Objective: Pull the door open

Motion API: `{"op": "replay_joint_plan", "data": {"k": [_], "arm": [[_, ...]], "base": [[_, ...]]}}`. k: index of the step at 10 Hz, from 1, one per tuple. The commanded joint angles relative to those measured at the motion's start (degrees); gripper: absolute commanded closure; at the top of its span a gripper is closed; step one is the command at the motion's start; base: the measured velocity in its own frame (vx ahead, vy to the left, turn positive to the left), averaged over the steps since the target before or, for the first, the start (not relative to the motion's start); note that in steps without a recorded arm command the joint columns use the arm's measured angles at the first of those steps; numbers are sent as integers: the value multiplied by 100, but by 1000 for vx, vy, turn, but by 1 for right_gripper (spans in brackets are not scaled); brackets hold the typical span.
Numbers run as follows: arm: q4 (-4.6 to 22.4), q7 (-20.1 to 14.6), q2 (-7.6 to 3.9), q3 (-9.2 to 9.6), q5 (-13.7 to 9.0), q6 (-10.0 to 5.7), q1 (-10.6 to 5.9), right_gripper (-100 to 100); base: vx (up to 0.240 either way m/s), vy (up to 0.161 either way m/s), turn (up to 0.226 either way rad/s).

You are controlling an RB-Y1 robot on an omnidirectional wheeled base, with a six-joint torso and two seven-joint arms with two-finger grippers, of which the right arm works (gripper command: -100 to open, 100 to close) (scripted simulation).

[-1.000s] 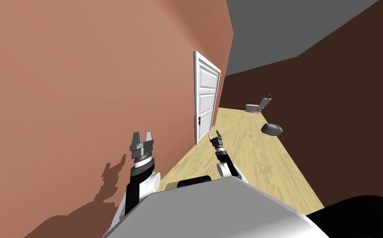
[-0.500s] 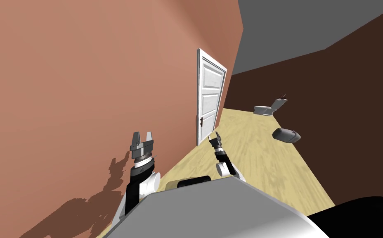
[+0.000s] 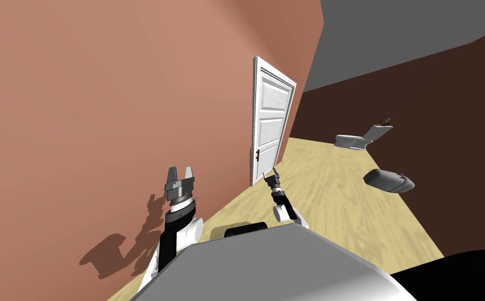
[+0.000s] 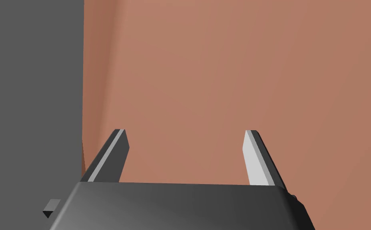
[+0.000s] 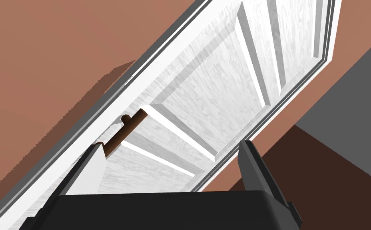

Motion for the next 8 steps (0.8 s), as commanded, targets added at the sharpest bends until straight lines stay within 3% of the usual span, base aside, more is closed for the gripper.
{"op": "replay_joint_plan", "data": {"k": [1,5,8], "arm": [[195,-146,-5,16,-79,-57,-80,-100],[646,-503,-47,42,-284,-178,-266,-100],[1097,-860,-85,67,-489,-299,-452,-100]], "base": [[45,-130,170],[50,-101,169],[53,-154,212]]}}
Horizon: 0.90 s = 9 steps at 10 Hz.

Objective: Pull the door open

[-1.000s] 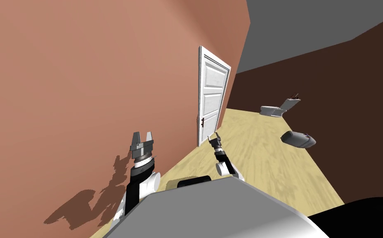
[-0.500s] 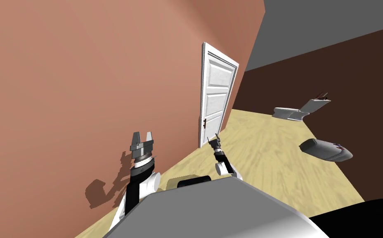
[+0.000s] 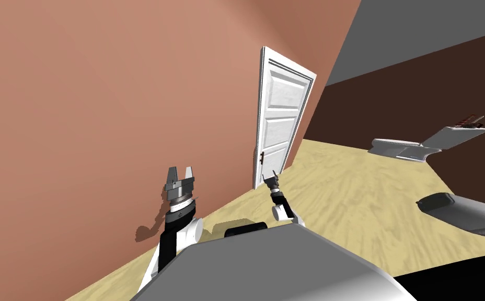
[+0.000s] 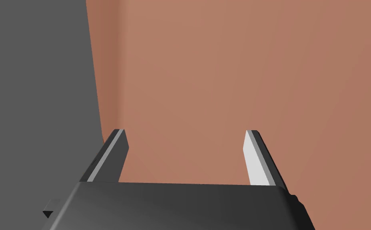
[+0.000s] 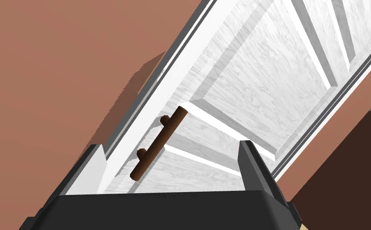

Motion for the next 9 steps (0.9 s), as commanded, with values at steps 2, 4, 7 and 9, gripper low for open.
{"op": "replay_joint_plan", "data": {"k": [2,4,7,9], "arm": [[408,-334,-30,24,-188,-107,-168,-100],[632,-511,-48,36,-290,-167,-261,-100],[961,-771,-72,55,-439,-256,-396,-100],[1180,-945,-88,68,-539,-314,-486,-100]], "base": [[36,-142,248],[33,-151,191],[29,-110,154],[22,-120,154]]}}
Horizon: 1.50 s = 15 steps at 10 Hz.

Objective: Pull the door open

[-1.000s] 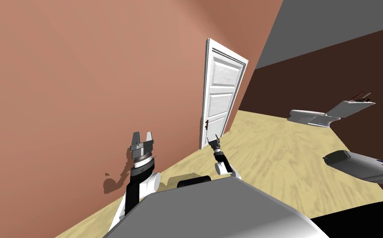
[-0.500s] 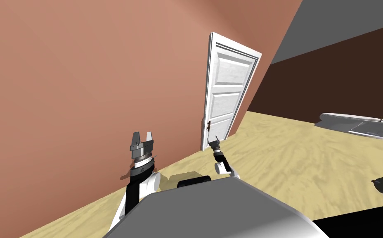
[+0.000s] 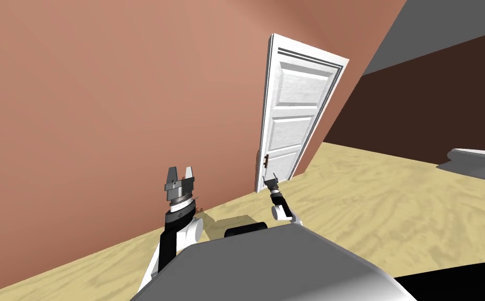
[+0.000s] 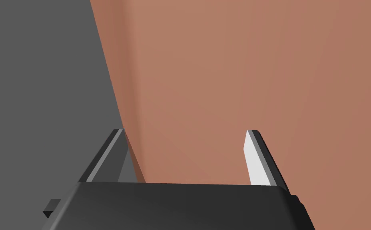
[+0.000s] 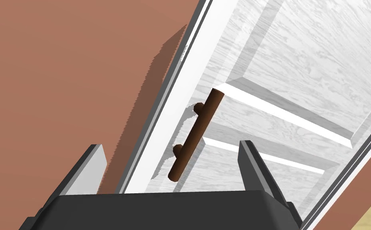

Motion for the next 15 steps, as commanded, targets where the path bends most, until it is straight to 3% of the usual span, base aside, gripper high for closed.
{"op": "replay_joint_plan", "data": {"k": [1,6,15], "arm": [[265,-227,-16,11,-133,-56,-119,-100],[780,-634,-50,41,-367,-194,-330,-100],[2047,-1637,-126,113,-942,-534,-851,-100]], "base": [[10,-133,250],[9,-133,168],[5,-159,203]]}}
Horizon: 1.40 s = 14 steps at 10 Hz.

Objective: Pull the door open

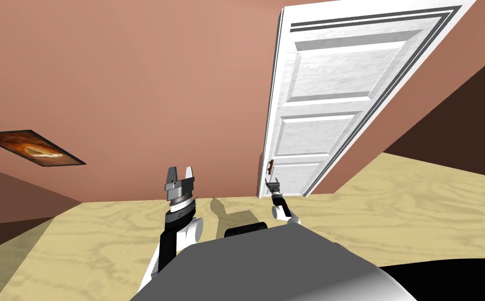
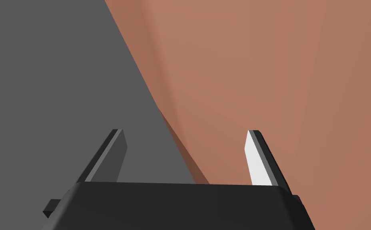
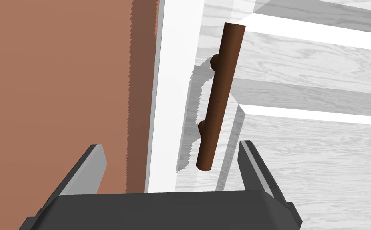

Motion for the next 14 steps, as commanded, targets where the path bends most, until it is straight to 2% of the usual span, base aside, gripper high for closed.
{"op": "replay_joint_plan", "data": {"k": [1,10,11,12,13,14], "arm": [[204,-148,-2,11,-77,-59,-89,-100],[1209,-944,-52,69,-533,-329,-503,-100],[1134,-870,-48,62,-495,-309,-479,-100],[1167,-1001,-157,49,-530,-348,-424,-100],[1178,-1044,-196,44,-539,-363,-403,-100],[1204,-1140,-285,33,-562,-398,-355,-100]], "base": [[-34,-139,171],[-21,-135,159],[-5,-71,47],[109,-17,91],[192,-30,76],[203,-2,96]]}}
